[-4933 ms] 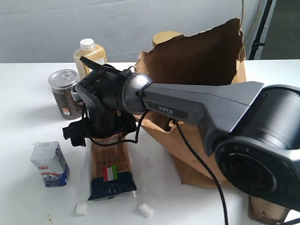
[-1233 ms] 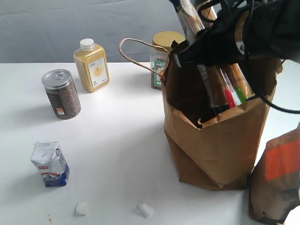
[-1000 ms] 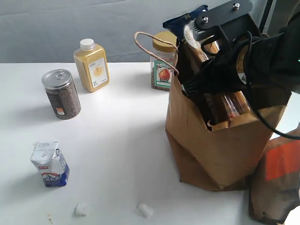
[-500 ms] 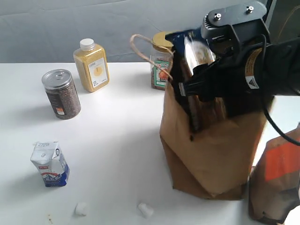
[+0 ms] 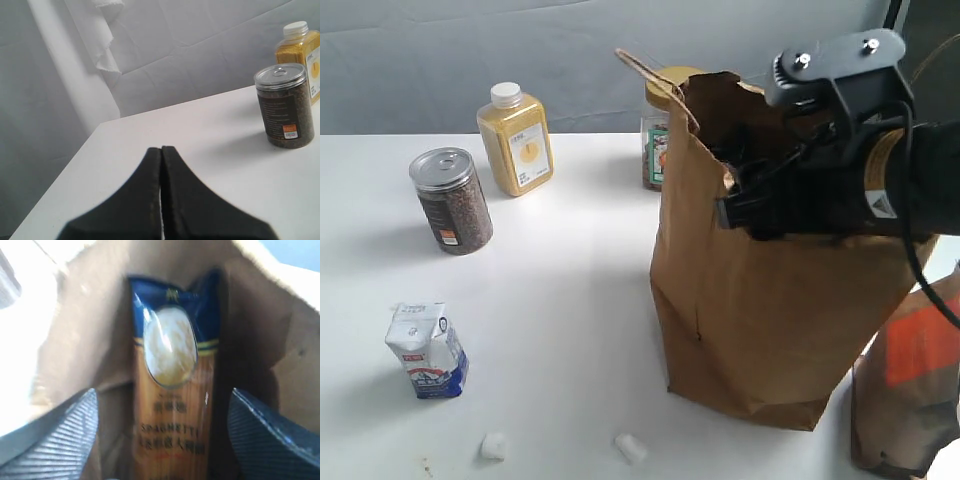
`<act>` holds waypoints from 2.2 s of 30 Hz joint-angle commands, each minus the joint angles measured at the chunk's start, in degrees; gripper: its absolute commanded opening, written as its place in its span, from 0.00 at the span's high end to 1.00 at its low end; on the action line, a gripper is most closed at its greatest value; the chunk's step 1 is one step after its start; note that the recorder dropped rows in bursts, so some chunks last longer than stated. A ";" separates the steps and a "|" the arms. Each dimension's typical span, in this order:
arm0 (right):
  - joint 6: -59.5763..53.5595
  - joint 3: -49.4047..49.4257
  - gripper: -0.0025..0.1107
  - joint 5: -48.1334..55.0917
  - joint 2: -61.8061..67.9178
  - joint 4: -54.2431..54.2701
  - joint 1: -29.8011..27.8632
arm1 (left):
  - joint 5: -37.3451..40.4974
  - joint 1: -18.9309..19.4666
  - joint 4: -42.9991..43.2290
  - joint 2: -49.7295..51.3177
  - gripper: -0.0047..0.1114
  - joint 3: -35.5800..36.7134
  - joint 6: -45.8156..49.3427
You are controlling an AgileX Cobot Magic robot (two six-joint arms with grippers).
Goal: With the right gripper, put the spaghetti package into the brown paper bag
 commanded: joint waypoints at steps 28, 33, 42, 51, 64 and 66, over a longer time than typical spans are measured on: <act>-6.58 19.13 0.98 2.92 -57.57 0.18 -0.45 | -0.56 -0.10 -0.16 0.13 0.96 0.27 -0.21; -5.76 25.73 0.98 2.92 -66.01 0.21 -0.45 | -0.56 -0.10 -0.16 0.13 0.96 0.27 -0.21; -2.36 32.46 0.98 -1.58 -74.37 4.61 -0.34 | -0.39 -0.10 -0.16 0.13 0.96 0.27 -0.21; -37.12 49.68 0.98 -22.14 -74.37 29.03 -0.46 | -0.28 -0.10 -0.16 0.13 0.96 0.27 -0.21; -40.83 49.68 0.98 -15.66 -74.37 30.72 -23.96 | -0.28 -0.10 -0.16 0.13 0.96 0.27 -0.21; -40.74 49.68 0.98 -15.66 -74.37 32.96 -26.42 | -0.28 -0.10 -0.16 0.13 0.96 0.27 -0.21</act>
